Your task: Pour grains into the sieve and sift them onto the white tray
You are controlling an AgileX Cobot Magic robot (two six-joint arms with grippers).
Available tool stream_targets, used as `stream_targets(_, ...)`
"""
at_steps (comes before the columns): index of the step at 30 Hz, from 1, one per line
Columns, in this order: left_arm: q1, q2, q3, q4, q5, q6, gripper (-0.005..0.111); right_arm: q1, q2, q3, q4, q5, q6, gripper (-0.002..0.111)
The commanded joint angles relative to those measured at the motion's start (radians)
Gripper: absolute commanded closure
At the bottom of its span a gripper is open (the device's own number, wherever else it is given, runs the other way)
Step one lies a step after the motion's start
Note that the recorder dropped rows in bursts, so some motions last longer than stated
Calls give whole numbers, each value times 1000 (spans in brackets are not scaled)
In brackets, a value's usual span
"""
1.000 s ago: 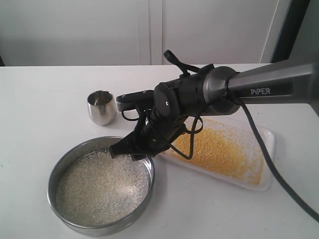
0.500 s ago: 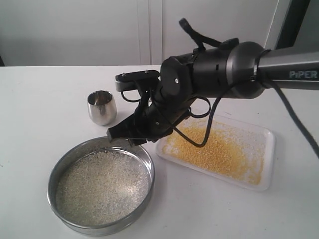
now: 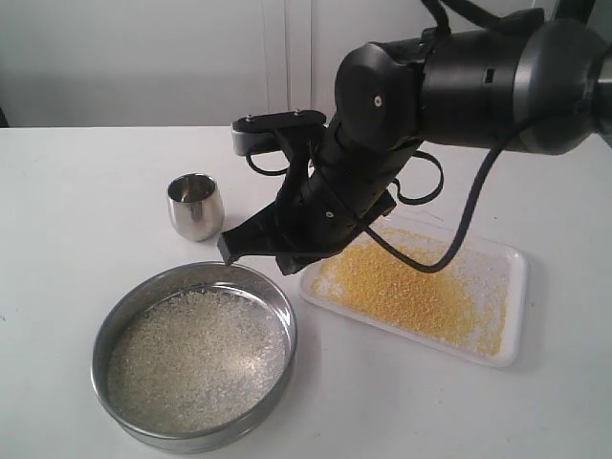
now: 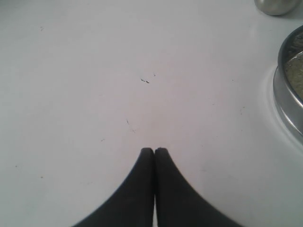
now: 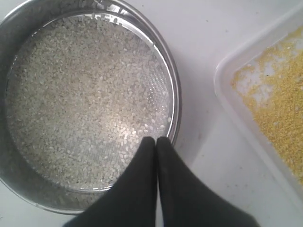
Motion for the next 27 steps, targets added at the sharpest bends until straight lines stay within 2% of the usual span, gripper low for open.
stream_targets(1,4,-5,9,-11,4,0,107,-36,-41,3,2,37,-8,108)
stream_targets(20,4,-5,9,-11,4,0,107,-264,-147,144,5,55,-20,108)
stream_targets(27,4,-5,9,-11,4,0,107,-439,-206,221,5,59,-31,108)
